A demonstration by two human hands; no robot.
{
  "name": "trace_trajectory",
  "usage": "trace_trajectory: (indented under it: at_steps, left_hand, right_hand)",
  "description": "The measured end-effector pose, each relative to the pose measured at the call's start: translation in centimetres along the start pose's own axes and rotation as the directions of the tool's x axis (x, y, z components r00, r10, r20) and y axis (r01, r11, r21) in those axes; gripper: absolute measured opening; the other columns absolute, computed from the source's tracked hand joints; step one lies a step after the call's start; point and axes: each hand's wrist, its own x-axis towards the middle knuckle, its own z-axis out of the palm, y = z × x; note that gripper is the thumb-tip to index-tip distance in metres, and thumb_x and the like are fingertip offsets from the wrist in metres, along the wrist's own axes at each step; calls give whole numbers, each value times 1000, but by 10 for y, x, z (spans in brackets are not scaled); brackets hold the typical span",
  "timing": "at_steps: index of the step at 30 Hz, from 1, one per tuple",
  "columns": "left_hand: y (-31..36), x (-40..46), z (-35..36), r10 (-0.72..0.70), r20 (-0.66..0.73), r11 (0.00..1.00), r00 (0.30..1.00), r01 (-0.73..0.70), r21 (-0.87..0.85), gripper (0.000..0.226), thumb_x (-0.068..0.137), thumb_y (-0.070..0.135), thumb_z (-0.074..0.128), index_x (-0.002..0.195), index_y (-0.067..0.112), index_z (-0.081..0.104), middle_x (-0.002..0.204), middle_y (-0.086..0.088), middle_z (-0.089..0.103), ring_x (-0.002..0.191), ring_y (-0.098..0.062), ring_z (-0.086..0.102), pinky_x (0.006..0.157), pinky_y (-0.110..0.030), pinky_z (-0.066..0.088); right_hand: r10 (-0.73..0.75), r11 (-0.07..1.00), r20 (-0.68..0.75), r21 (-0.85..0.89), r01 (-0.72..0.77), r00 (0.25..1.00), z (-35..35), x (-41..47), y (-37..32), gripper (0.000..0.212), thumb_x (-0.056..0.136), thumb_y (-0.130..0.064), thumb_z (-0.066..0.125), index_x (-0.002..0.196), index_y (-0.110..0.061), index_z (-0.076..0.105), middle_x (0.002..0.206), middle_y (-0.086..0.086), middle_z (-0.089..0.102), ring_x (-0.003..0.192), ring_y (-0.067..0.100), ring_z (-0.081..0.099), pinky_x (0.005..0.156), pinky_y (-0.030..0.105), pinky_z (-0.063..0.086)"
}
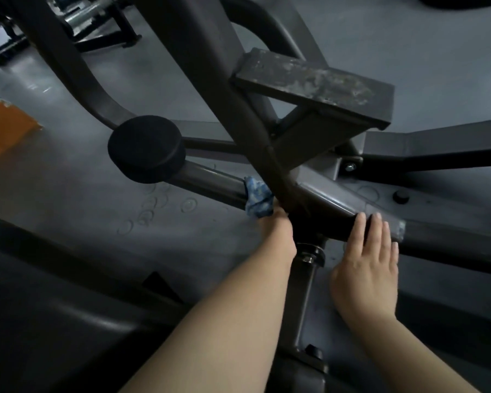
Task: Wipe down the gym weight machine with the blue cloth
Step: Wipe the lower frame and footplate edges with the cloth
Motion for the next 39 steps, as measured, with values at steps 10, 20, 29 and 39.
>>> trace_trajectory:
  at_steps: [10, 20, 29, 39]
  left_hand:
    - [36, 6, -1, 37, -53, 981, 998, -46, -187, 33, 90, 19, 59, 117, 0, 57, 75, -4, 55, 44, -13, 56, 29, -15, 39]
    - [96, 42, -47, 379, -354, 925, 855, -357, 129, 59, 84, 41, 65, 126, 1, 52, 127, -13, 58, 113, -26, 58, 83, -23, 41]
    - [126, 58, -63, 456, -359, 890, 814, -421, 175, 69, 84, 40, 65, 135, 4, 34, 137, -12, 47, 123, -25, 49, 96, -26, 36]
    - [85, 36, -33, 363, -291, 932, 885, -341, 126, 64, 94, 34, 52, 140, 2, 22, 142, -16, 41, 128, -28, 42, 99, -27, 32]
  right_hand:
    - [17, 998, 5, -60, -16, 1000, 3, 0, -2, 102, 73, -5, 69, 145, -4, -3, 154, 26, 12, 143, 38, 11, 112, 48, 8]
    - [-1, 1000, 105, -27, 4, 995, -7, -2, -4, 88, 88, -10, 47, 140, -9, -23, 154, 20, -15, 143, 32, -13, 115, 47, -2]
    - [24, 998, 245, -67, -8, 969, -27, -1, -8, 93, 94, -22, 40, 126, -7, -46, 149, 20, -32, 140, 33, -24, 114, 46, -8]
    - [10, 999, 257, -52, 3, 966, -27, -2, -5, 90, 94, -17, 40, 128, -7, -42, 148, 21, -32, 134, 29, -31, 114, 48, -6]
